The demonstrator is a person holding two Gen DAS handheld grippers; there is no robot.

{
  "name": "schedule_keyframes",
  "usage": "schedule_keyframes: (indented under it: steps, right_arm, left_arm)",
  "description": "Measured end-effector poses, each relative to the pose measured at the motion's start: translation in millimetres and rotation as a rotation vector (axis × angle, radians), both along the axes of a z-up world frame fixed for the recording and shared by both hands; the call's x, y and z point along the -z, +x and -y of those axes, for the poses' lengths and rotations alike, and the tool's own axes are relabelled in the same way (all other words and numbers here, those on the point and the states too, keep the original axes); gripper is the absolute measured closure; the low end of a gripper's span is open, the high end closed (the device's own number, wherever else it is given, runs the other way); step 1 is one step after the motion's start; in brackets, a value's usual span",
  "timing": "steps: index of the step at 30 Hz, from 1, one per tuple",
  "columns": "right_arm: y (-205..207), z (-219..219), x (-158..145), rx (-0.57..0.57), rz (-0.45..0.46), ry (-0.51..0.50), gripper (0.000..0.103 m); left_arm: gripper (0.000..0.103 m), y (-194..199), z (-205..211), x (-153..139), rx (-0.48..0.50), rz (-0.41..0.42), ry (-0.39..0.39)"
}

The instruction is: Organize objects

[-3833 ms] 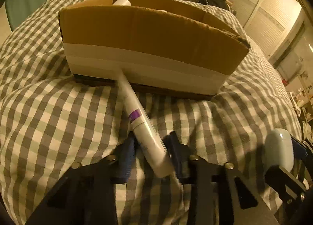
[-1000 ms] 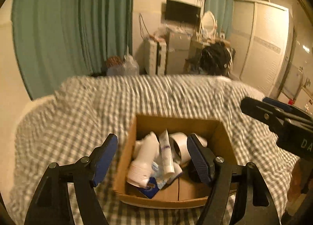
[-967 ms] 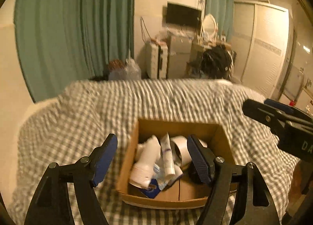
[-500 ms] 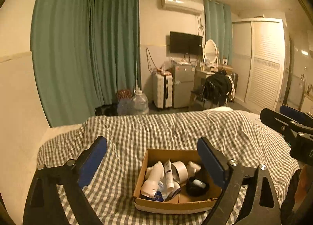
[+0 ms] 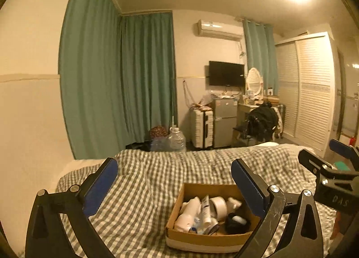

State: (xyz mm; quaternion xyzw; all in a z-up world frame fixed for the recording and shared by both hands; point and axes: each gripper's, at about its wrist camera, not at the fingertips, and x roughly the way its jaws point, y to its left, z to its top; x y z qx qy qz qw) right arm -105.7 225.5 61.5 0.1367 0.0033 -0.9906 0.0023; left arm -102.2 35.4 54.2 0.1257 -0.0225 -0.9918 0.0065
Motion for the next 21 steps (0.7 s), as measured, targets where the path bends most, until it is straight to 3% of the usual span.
schedule_keyframes:
  steps: [9, 21]
  right_arm:
    - [-14.4, 14.9, 59.3, 0.007, 0.051, 0.047, 0.002]
    - [-27.9, 11.6, 78.4, 0.01, 0.111, 0.023, 0.002]
  left_arm:
    - [0.0, -25.5, 5.1, 67.4, -0.025, 0.115, 0.025]
    - [0.0, -27.8, 0.8, 74.0, -0.019, 0.146, 0.01]
